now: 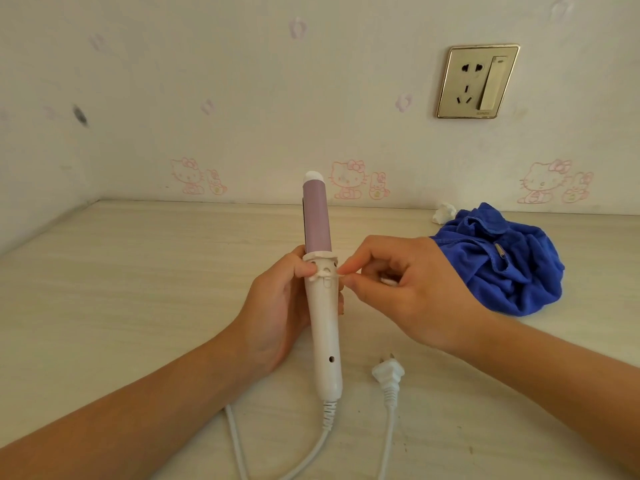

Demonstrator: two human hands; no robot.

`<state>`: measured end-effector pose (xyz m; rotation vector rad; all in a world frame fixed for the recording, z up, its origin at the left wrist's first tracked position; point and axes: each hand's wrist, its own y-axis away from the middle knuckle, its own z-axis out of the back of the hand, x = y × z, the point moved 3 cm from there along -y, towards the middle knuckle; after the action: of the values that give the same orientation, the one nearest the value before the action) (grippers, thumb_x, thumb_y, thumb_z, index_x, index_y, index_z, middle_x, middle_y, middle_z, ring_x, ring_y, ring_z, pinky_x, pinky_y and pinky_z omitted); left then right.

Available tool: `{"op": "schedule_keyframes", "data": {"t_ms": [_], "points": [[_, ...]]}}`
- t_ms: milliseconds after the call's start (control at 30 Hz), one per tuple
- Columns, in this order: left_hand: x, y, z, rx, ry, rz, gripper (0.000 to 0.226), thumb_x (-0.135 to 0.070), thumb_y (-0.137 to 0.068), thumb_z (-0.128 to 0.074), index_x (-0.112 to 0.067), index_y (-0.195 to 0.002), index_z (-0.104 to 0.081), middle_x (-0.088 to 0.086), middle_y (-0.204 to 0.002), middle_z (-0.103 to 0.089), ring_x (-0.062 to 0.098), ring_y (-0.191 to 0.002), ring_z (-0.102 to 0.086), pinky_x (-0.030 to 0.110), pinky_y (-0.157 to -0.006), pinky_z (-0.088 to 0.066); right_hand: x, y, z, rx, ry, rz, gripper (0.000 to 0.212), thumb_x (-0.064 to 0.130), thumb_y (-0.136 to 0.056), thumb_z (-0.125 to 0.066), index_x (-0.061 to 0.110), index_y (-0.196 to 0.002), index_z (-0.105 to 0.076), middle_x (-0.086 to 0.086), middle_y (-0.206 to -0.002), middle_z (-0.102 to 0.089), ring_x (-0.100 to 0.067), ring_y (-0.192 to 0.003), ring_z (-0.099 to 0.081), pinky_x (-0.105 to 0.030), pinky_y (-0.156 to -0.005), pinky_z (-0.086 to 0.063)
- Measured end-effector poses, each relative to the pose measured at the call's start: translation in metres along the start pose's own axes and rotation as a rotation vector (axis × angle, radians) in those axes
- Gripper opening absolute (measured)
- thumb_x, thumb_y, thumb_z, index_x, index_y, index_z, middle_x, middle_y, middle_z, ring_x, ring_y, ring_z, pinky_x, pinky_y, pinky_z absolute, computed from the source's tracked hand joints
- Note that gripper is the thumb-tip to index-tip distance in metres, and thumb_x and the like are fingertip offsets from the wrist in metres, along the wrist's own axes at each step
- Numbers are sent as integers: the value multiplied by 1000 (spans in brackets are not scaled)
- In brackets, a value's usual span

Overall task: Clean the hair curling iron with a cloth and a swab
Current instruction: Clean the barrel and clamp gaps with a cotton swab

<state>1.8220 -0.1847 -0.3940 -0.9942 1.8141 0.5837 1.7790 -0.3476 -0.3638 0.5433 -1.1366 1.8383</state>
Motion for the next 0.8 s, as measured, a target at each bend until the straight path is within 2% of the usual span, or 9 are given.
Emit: {"op": "schedule_keyframes", "data": {"t_ms": [67, 200, 367, 433, 500, 567, 667, 733, 800], "points": [[0, -1, -1, 3, 9, 0, 33, -20, -76, -50, -7, -106, -53, 17, -81, -57, 28, -64, -56, 32, -58, -54, -5, -2, 1, -51, -68, -54, 7, 7, -92, -74, 13, -88, -75, -7, -55, -58, -8, -50, -42, -15, -55, -38], [-1, -1, -1, -1, 17, -4, 31, -23, -78, -51, -7, -104, -53, 15, -78, -57, 27, -62, -56, 32, -57, -53, -3, -1, -5, 18, -96, -48, 7, 9, -94, -73, 14, -89, -74, -6, -55, -58, -17, -52, -44, -19, -57, -41], [0, -2, 1, -48, -57, 10, 38, -38, -86, -57, -7, -108, -55, 12, -77, -59, 24, -62, -57, 31, -58, -53, -4, -4, -1, -11, -155, -81, 12, 0, -91, -73, 10, -85, -73, -8, -55, -59, -13, -52, -44, -16, -57, -41], [0, -1, 2, -50, -57, 11, 38, -38, -86, -58, -8, -107, -55, 11, -76, -59, 24, -62, -58, 31, -58, -53, -3, -2, -3, 6, -159, -85, 12, 0, -91, -72, 11, -85, -73, -8, -53, -57, -23, -50, -42, -20, -56, -41], [1, -1, 2, -41, -56, 12, 40, -41, -85, -62, -8, -106, -55, 11, -75, -58, 23, -62, -58, 31, -59, -53, -1, 0, -4, 30, -155, -79, 11, 2, -93, -72, 11, -87, -73, 1, -51, -59, -34, -53, -45, -29, -56, -42], [1, -1, 1, -35, -88, 9, 44, -46, -82, -67, -10, -103, -56, 10, -75, -58, 22, -63, -58, 31, -60, -53, 0, 1, -4, 34, -168, -66, 11, 1, -93, -71, 10, -88, -73, 4, -51, -59, -36, -53, -46, -32, -56, -42], [3, -1, 2, -53, -118, 6, 44, -46, -80, -70, -11, -102, -56, 8, -74, -59, 21, -62, -60, 30, -60, -53, 0, 2, -2, 8, -189, -44, 11, -2, -92, -71, 8, -88, -73, -5, -52, -56, -28, -50, -44, -21, -57, -42], [4, -2, 3, -71, -92, 19, 42, -44, -79, -69, -11, -100, -56, 6, -72, -61, 19, -61, -60, 29, -59, -53, 1, 6, -4, 40, -189, -34, 10, -1, -91, -70, 7, -88, -73, 7, -54, -60, -8, -50, -48, -16, -59, -43], [4, -2, 6, -83, -80, 42, 40, -45, -76, -67, -12, -98, -60, 2, -74, -64, 17, -63, -61, 29, -61, -53, 4, 10, -12, 137, -152, -35, 10, 1, -89, -71, 10, -88, -75, 11, -61, -67, -1, -56, -53, -15, -63, -45]]}}
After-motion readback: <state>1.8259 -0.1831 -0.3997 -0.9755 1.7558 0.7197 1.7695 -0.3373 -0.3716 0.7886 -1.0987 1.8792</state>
